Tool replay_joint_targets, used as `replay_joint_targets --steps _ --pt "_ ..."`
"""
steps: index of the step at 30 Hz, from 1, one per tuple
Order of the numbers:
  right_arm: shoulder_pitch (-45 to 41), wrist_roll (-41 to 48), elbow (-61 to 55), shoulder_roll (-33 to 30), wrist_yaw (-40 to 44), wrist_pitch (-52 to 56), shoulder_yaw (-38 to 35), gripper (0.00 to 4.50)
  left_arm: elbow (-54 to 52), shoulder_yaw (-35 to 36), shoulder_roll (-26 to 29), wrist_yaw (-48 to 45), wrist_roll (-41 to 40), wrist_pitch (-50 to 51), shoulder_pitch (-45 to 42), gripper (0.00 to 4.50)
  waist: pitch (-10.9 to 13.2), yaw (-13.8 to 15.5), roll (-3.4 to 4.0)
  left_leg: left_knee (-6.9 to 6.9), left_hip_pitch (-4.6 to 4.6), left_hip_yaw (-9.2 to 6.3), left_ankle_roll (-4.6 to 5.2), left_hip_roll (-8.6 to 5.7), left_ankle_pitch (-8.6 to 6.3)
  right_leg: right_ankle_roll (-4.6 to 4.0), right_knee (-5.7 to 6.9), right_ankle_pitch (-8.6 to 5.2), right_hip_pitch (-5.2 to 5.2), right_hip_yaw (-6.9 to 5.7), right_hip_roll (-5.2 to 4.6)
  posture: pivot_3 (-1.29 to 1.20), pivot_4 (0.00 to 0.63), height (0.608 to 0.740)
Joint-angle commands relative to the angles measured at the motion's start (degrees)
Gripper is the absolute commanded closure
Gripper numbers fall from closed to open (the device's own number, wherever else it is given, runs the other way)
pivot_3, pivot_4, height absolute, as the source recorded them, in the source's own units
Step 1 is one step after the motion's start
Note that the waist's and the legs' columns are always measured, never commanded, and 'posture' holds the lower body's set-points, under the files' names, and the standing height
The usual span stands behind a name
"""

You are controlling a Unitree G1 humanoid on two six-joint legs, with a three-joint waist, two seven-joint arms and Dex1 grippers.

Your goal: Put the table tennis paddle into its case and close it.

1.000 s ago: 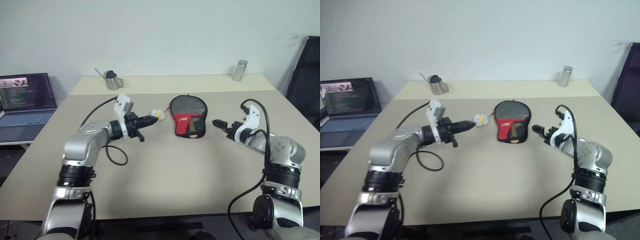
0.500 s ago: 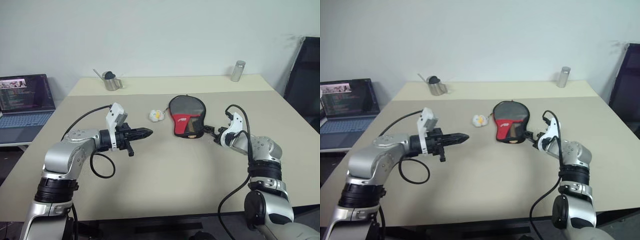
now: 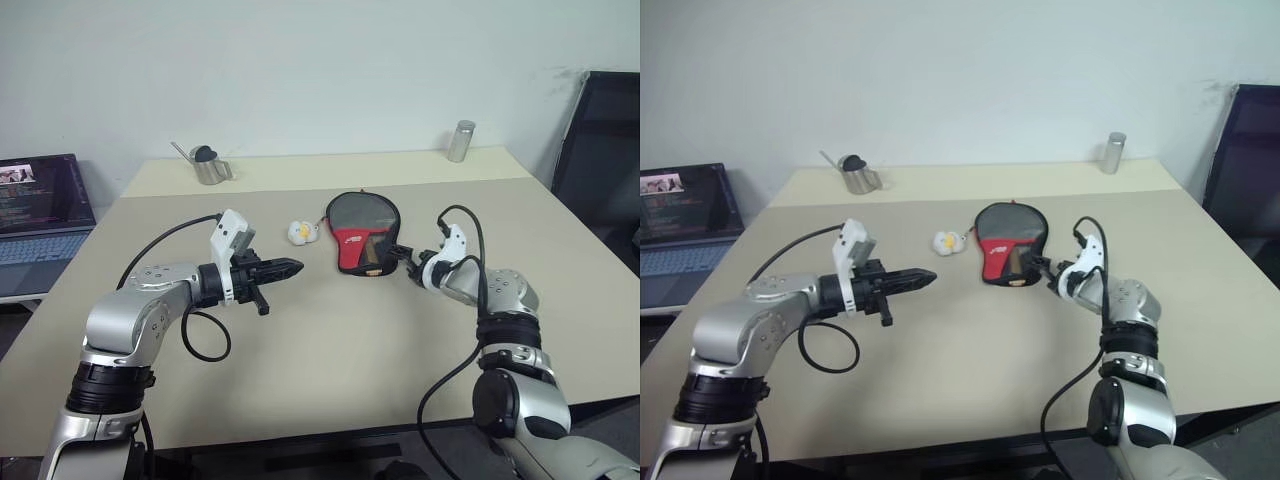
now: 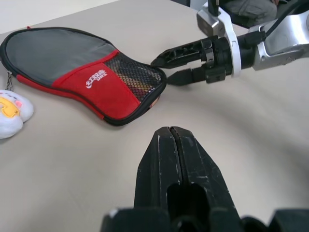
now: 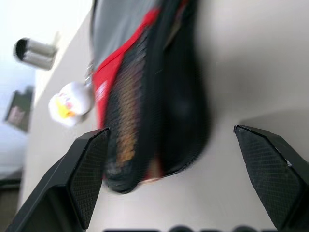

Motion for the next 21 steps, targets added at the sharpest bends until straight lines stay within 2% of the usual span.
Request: replay_joint_targets --steps 1,14,17,21 --pt "-1.52 1.32 0.89 1.22 0.86 -0.44 0.81 0.00 -3.47 2.08 0.68 -0.03 -2.27 0.39 -0.12 4.48 0.00 0.16 0.00 0.00 -0.02 0.00 0.00 0.00 0.00 0.00 -0.02 0.00 0.00 0.00 0.00 0.00 0.150 0.740" --pt "-2.35 -0.88 6.83 2.27 0.68 -7.00 1.74 0.00 -4.93 3.56 2.13 -0.29 -6.26 1.36 -0.79 4.48 0.00 0.02 0.00 0.01 0.03 0.01 0.00 0.00 0.00 -0.03 0.00 0.02 0.02 0.02 0.01 0.00 0.150 0.740" --pt "-2.96 -1.38 9.36 2.15 0.44 -9.54 1.58 0.58 -5.10 3.38 2.14 -0.08 -6.45 1.38 -0.78 4.50 0.00 0.00 0.00 0.01 0.06 0.01 -0.01 0.01 0.01 -0.05 0.01 0.03 0.04 0.02 0.02 0.00 0.150 0.740" --pt "-3.85 -1.61 12.01 1.83 1.08 -12.05 1.67 1.97 -4.94 3.46 2.48 -0.13 -6.47 1.36 -0.88 4.50 0.00 -0.08 0.00 0.01 0.07 0.01 -0.02 0.02 0.01 -0.08 0.01 0.06 0.04 0.02 0.03 0.00 0.150 0.740"
